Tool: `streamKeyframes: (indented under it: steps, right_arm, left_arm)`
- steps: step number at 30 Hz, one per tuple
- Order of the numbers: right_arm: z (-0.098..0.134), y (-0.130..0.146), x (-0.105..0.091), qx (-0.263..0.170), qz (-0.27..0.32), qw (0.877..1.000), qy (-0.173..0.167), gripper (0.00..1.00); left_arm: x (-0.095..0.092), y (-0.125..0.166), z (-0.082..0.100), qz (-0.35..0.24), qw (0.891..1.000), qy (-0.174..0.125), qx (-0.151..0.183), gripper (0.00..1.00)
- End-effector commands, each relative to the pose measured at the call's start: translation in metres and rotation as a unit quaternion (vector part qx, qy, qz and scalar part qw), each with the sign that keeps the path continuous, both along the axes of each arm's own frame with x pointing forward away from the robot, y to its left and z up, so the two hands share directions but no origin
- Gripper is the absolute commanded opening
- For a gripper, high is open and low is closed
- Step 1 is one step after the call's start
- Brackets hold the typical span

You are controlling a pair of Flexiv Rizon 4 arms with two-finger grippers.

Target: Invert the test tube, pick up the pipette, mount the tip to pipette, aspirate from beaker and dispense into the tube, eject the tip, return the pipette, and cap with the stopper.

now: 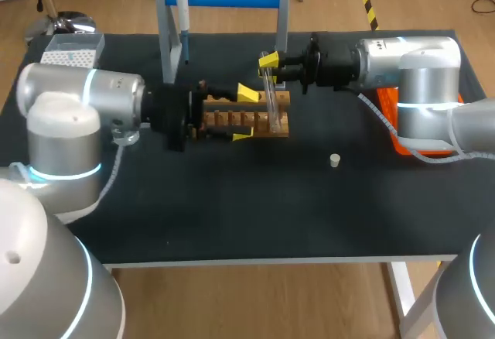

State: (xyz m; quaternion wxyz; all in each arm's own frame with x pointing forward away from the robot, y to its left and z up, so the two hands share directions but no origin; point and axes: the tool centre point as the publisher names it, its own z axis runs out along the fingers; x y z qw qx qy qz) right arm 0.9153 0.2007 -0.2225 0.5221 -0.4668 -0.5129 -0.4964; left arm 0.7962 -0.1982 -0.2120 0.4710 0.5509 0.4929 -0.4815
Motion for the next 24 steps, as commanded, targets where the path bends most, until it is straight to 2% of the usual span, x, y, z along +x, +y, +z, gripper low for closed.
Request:
streamKeyframes:
  steps: [1, 14, 24]
  right_arm:
    - [0.0008, 0.0, -0.0001, -0.002, 0.0, 1.0, 0.0, 0.0]
    - [0.0008, 0.0, -0.0001, -0.002, 0.0, 1.0, 0.0, 0.0]
    - [0.0008, 0.0, -0.0001, -0.002, 0.0, 1.0, 0.0, 0.0]
  left_arm:
    - [0.0139, -0.0239, -0.0104, 0.003, 1.0, 0.003, -0.005, 1.0]
    - [0.0197, -0.0272, -0.0079, 0.078, 0.997, -0.009, -0.019, 1.0]
    - [0.0143, -0.0332, -0.0046, 0.082, 0.996, -0.009, -0.021, 1.0]
